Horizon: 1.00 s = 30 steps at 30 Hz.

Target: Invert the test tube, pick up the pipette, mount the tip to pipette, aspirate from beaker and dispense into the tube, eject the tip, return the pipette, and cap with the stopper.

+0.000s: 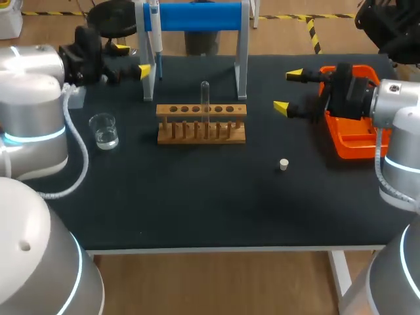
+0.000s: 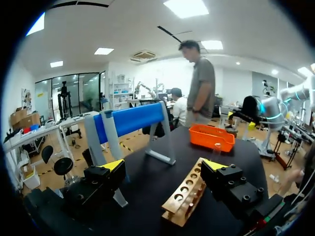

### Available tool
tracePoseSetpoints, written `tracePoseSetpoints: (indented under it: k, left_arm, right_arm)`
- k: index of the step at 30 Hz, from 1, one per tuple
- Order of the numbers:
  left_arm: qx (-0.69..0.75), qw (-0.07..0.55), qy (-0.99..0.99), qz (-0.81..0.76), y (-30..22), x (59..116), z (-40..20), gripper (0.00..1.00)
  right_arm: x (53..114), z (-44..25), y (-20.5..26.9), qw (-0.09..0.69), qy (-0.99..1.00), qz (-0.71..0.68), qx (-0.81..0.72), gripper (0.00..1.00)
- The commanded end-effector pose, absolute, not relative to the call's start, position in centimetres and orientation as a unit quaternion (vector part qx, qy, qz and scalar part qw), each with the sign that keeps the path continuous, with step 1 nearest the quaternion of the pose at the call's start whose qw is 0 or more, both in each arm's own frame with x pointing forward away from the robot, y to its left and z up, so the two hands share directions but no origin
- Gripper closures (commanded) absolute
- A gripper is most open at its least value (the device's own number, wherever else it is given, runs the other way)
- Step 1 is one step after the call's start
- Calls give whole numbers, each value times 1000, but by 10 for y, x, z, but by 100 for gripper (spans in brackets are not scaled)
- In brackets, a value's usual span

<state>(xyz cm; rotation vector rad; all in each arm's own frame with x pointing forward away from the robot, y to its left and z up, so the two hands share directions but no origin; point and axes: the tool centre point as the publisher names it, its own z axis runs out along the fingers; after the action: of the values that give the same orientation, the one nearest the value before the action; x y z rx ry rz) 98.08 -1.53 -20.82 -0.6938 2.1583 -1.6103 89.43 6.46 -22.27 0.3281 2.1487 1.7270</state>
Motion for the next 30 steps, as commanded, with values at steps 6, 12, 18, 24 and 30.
tracePoseSetpoints:
  k: [6,12,18,24,30]
  left_arm:
    - [-189,188,747,-609,-21,939,-216,0]
    - [-188,176,752,-607,-30,924,-225,0]
    - [-196,168,753,-605,-35,913,-233,0]
    - [-197,165,755,-604,-38,905,-236,0]
    - [-190,163,757,-603,-39,902,-235,0]
  right_arm:
    - [894,-223,65,183,761,611,117,0]
    - [894,-223,65,183,761,611,117,0]
    - [894,-223,65,183,761,611,117,0]
    - [894,-223,65,183,761,611,117,0]
    - [894,-223,65,183,761,611,117,0]
